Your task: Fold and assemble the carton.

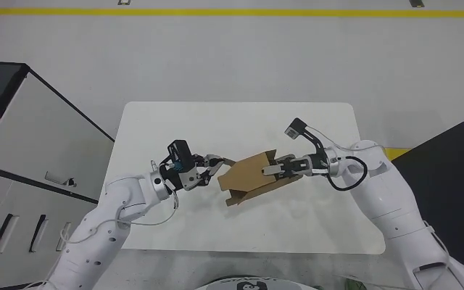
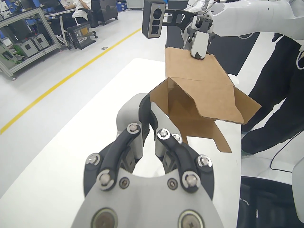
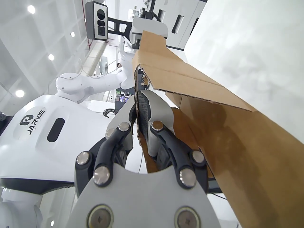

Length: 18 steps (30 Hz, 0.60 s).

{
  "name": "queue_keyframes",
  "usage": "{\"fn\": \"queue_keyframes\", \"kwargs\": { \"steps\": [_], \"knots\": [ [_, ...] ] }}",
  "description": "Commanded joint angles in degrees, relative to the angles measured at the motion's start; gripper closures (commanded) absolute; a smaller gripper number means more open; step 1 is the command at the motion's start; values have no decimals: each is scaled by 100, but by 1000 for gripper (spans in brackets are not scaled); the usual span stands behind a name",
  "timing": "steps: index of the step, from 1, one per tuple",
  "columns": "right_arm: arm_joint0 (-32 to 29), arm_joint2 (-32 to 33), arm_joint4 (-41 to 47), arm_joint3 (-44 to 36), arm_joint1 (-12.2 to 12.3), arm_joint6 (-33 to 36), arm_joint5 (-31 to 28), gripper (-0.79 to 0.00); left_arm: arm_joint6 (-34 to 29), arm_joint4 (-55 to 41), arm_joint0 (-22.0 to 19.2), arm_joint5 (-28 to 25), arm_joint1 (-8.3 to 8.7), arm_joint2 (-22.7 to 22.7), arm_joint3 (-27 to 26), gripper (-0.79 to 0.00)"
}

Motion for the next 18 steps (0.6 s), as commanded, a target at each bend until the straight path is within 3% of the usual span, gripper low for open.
{"fn": "queue_keyframes", "kwargs": {
  "steps": [1, 18],
  "knots": [
    [5, -5, 3, 3, 3, 37, -4, 0, 4, 2, 4, 3, -1, -2, 0, 0],
    [53, -182, -50, -61, 9, 247, 5, 0, -5, 65, 13, -51, -10, 66, -10, 0]
  ]
}}
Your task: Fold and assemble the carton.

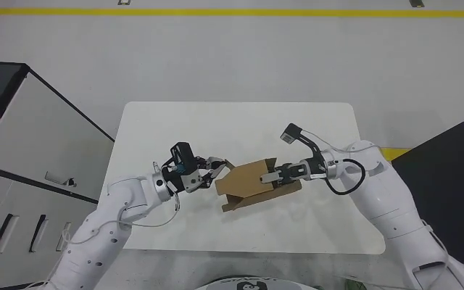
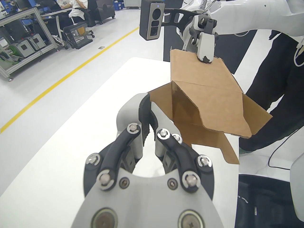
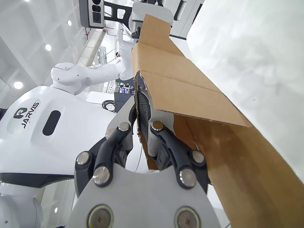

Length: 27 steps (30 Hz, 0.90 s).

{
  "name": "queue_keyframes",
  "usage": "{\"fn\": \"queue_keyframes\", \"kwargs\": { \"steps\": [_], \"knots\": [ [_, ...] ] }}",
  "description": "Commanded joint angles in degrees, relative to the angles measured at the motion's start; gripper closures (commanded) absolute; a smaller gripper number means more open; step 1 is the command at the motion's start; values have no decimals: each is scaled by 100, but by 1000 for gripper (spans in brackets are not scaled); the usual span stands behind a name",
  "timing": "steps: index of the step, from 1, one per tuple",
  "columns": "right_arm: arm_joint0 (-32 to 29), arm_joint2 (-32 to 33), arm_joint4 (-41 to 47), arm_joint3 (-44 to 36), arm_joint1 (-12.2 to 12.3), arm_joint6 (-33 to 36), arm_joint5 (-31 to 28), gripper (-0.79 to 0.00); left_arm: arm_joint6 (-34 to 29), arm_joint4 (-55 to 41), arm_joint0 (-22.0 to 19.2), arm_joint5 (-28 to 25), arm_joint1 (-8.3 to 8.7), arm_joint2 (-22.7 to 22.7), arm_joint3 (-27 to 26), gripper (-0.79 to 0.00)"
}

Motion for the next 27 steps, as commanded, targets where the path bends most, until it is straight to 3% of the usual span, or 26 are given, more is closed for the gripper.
{"fn": "queue_keyframes", "kwargs": {
  "steps": [1, 27],
  "knots": [
    [11, -11, -4, 6, 0, 4, 2, 0, 1, 4, 10, 18, 0, -6, 1, 0],
    [94, -34, -67, 104, 52, 203, -50, 0, -71, -33, -162, 32, -29, 78, 95, 0]
  ]
}}
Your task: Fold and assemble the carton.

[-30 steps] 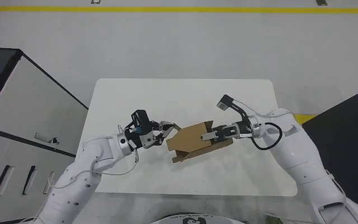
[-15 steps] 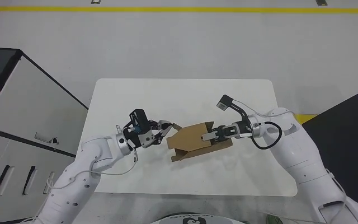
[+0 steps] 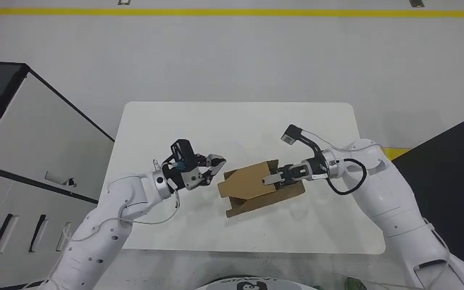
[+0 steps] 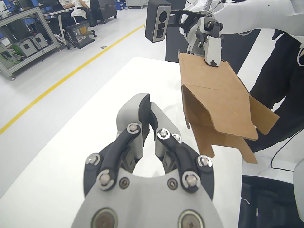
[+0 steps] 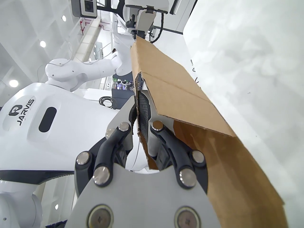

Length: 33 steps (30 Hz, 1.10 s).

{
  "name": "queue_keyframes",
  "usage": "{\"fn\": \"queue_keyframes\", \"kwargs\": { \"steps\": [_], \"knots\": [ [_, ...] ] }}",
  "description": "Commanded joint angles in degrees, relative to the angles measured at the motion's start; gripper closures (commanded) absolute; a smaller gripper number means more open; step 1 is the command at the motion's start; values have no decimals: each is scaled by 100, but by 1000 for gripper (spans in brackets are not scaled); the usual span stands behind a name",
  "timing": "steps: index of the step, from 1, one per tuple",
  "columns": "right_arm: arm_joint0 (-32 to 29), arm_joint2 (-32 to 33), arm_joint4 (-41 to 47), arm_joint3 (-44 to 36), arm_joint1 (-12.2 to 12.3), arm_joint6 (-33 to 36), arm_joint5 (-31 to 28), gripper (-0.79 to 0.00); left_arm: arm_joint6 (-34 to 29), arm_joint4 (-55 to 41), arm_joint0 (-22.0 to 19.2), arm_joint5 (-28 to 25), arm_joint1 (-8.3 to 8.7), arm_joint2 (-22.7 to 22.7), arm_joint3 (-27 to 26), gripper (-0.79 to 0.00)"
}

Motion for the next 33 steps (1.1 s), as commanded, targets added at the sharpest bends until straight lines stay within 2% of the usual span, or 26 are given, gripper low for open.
{"fn": "queue_keyframes", "kwargs": {
  "steps": [1, 14, 33],
  "knots": [
    [7, -8, 0, 3, 1, 0, 2, 0, -13, -3, -23, -1, -4, 22, 13, 0],
    [-9, 193, 161, 173, 23, -485, -92, 0, 10, -45, -88, 68, -17, 6, 135, 0],
    [0, 186, 93, 118, 29, -655, -118, 0, -67, -31, -106, -88, -27, 103, 4, 0]
  ]
}}
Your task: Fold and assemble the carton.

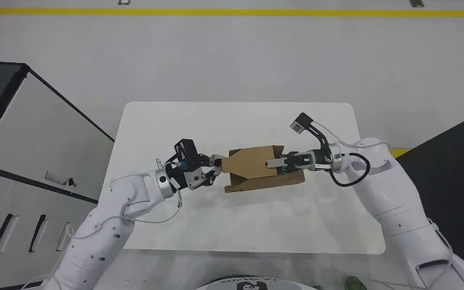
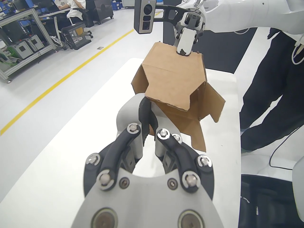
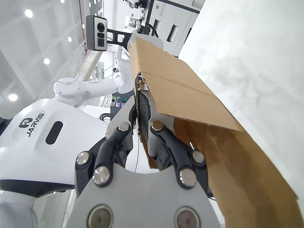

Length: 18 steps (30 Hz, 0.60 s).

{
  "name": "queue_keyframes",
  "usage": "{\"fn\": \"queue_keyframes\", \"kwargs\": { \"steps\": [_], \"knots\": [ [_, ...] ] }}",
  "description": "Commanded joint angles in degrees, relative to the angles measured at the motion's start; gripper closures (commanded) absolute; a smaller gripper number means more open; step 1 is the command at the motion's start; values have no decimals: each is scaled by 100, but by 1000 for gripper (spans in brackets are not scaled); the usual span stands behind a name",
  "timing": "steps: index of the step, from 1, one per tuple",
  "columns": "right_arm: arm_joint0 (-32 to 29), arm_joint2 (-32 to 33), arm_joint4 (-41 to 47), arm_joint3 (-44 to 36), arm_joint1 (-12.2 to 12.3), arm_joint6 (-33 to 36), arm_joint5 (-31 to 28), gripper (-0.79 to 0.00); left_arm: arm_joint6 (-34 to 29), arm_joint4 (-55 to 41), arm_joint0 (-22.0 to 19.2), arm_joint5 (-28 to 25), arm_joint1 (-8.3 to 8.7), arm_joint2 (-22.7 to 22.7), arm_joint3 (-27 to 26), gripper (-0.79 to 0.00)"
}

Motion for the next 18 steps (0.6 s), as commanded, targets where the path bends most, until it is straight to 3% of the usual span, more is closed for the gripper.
{"fn": "queue_keyframes", "kwargs": {
  "steps": [1, 10, 18],
  "knots": [
    [8, -25, 10, -17, -2, 47, 12, 0, -11, -9, -5, -20, -1, 10, 0, 0],
    [124, -213, -10, -25, -3, 634, 90, 0, -25, -48, -67, 30, 3, -93, 93, 0],
    [191, -297, 7, 10, -14, 660, 75, 0, -33, -57, -63, -3, 4, -98, 83, 0]
  ]
}}
